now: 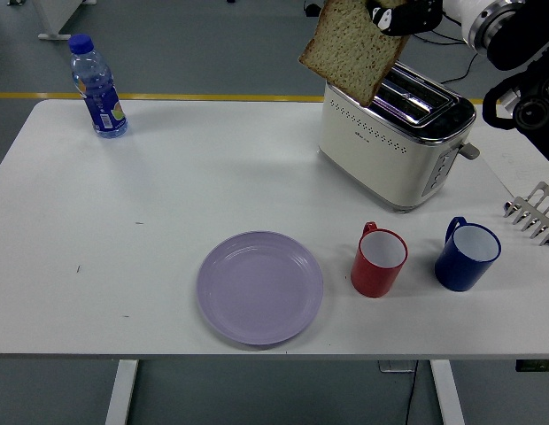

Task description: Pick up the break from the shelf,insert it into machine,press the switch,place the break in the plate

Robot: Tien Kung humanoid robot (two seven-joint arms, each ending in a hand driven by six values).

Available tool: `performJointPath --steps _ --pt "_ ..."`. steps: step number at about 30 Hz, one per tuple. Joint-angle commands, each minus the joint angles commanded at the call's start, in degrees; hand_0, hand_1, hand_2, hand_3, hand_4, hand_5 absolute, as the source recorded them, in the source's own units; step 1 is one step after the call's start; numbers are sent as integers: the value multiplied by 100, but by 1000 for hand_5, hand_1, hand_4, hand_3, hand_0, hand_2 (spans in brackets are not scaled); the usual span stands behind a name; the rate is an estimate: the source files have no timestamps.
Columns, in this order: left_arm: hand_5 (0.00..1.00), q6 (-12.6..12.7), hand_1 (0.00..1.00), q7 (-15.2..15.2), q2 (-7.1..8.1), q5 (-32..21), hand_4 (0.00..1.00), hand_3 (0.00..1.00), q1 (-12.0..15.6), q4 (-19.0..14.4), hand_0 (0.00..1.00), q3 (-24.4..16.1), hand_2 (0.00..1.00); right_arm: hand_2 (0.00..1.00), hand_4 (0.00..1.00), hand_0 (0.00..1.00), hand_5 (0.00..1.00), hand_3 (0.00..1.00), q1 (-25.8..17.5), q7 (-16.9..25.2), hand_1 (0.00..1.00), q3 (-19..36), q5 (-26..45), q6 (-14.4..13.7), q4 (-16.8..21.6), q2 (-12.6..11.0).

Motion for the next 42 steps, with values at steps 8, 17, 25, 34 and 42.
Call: performJointPath --steps 8,17,25,34,42 --pt "998 4 578 -19 -19 -52 371 639 -21 0 668 23 619 356 356 265 2 480 -488 -68 277 -481 1040 330 838 -199" --pt "998 -4 580 -34 -21 -68 370 639 -28 0 668 46 617 355 361 268 2 479 -861 -59 273 -1210 1306 312 928 12" --pt "998 -2 580 -38 -27 -97 368 639 -36 0 667 61 616 350 361 261 2 483 -1221 -67 267 -1653 1166 254 757 395" --pt "998 -11 580 -35 -26 -81 368 639 -39 0 666 50 616 350 364 258 2 483 -1440 -37 266 -1765 1281 184 470 800" --pt "998 -4 580 -45 -32 -117 367 640 -44 0 666 81 616 349 373 257 2 482 -1543 -17 265 -1709 1255 118 35 1186"
